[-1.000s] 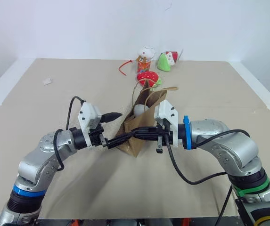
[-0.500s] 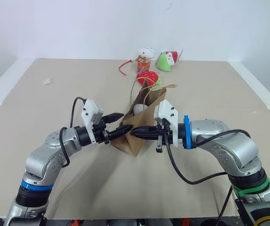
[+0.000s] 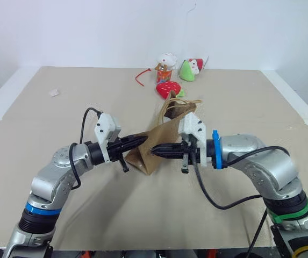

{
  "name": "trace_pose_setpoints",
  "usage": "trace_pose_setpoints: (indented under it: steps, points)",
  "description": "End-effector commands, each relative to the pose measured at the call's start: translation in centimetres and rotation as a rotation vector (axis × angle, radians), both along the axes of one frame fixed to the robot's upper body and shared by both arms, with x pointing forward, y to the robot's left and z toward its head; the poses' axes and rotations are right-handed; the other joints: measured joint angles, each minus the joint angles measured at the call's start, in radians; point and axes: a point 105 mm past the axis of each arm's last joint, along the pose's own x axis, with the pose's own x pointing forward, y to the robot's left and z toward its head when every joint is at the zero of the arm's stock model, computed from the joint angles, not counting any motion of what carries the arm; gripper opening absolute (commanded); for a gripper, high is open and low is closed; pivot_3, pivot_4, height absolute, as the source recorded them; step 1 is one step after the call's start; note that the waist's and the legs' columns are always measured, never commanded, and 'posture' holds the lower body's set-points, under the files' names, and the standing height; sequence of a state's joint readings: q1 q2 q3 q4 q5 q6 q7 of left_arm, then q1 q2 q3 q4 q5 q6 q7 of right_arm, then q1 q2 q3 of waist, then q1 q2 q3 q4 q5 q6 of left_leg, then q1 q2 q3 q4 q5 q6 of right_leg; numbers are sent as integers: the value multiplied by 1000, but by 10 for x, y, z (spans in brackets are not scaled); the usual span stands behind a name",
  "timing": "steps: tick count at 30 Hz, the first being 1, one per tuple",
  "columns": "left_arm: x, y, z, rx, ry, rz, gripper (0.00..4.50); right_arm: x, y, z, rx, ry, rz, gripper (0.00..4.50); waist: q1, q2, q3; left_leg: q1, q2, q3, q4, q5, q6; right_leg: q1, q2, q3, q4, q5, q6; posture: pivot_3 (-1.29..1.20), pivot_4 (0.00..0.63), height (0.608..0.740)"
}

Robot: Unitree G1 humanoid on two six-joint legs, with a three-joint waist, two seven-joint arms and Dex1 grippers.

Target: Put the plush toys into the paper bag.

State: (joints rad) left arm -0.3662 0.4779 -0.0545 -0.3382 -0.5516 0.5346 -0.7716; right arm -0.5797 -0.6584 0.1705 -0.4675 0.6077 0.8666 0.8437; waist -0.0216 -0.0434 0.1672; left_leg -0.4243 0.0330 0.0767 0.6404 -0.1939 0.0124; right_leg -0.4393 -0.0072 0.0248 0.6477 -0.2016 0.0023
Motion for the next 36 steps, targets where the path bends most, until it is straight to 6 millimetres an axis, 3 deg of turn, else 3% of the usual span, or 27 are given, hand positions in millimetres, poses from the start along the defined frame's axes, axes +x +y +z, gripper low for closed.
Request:
trace_pose_setpoints:
  steps: [1, 5, 7, 8, 11, 17, 25, 36]
  points:
    - [2, 13, 8, 53, -77, -27, 0, -4, -46, 72, 127, -40, 1, 1345, 0, 0, 0, 0, 0, 0, 0, 0, 0, 0, 0, 0, 0, 0, 0, 0, 150, 740]
    - [0, 23, 16, 46, -86, -93, 0, 6, -89, 117, 181, -85, -92, 2353, -1, 0, 0, 0, 0, 0, 0, 0, 0, 0, -1, 0, 0, 0, 0, 0, 150, 740]
    - [-3, 27, 20, 59, -98, -142, 0, 8, -108, 115, 102, -111, -131, 2958, 0, 0, 1, 1, 0, 0, -1, 0, 0, 0, 0, 0, 0, 0, -1, 0, 150, 740]
    - [-4, 29, 21, 66, -102, -165, 0, 9, -115, 113, 61, -124, -138, 3613, 0, 0, 0, 0, 0, 0, -1, 0, 0, -1, 0, -1, 0, -1, -3, 0, 150, 740]
    - [-8, 36, 26, 106, -120, -237, 0, 7, -123, 105, -4, -142, -97, 4354, 0, 0, 0, 0, 0, -1, -3, 0, 0, -1, 0, -2, -1, -3, -4, 0, 150, 740]
    - [-23, 39, 33, 188, -173, -397, 0, 5, -129, 114, -6, -185, -44, 4354, -1, 2, 1, 0, 0, 0, -3, -1, 0, -2, 1, -1, 0, -1, 1, 0, 150, 740]
    - [-54, 19, 35, 154, -197, -588, 0, 3, -134, 123, -19, -189, -49, 4354, 0, 2, 1, -1, -1, 1, -3, -1, 0, -2, -2, -1, -1, -3, -1, 0, 150, 740]
    - [-35, 25, 10, 277, -223, -605, 0, -2, -127, 117, -28, -156, -20, 4354, 0, 2, 1, 0, 0, 0, -2, -1, 0, -2, -1, -1, 0, -3, -1, 0, 150, 740]
